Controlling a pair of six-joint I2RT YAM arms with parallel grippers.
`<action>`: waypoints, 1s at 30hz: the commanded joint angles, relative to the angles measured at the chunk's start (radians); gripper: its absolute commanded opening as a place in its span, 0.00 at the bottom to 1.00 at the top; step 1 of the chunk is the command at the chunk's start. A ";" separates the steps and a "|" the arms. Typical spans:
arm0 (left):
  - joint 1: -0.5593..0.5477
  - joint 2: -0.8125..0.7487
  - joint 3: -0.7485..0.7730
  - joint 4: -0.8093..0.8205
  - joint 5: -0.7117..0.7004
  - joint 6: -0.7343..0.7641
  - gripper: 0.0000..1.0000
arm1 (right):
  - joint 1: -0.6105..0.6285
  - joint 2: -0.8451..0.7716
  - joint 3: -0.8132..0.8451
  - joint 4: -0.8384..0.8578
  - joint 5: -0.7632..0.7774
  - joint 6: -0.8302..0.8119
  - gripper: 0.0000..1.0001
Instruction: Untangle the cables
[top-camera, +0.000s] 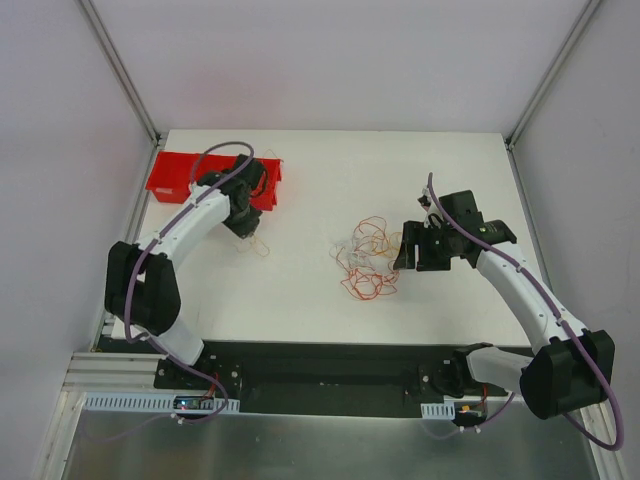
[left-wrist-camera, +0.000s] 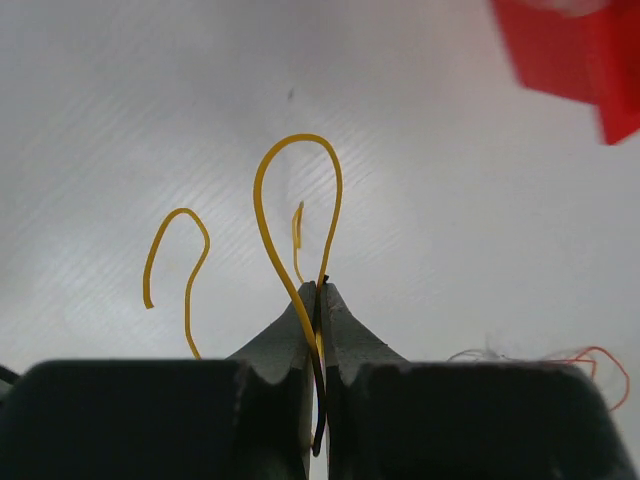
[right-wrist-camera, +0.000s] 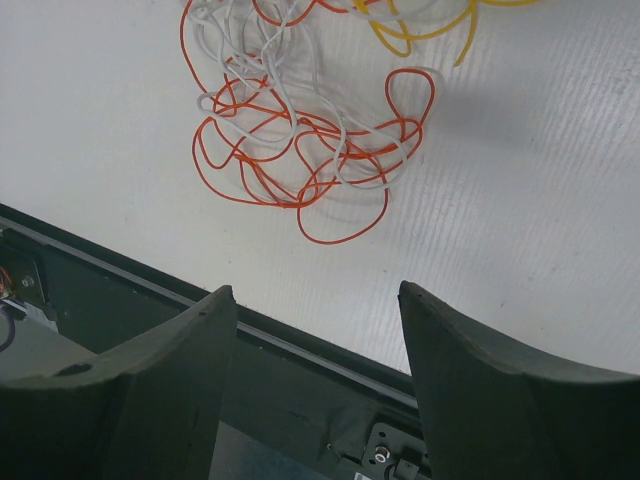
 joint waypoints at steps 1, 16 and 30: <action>0.009 -0.027 0.183 0.011 -0.190 0.315 0.00 | 0.004 -0.009 0.020 -0.011 0.008 -0.002 0.68; 0.068 0.422 0.794 0.105 -0.238 0.788 0.00 | 0.002 0.010 0.123 -0.133 0.061 -0.013 0.68; 0.096 0.626 0.849 0.142 -0.015 0.855 0.15 | 0.004 0.049 0.175 -0.181 0.090 -0.007 0.69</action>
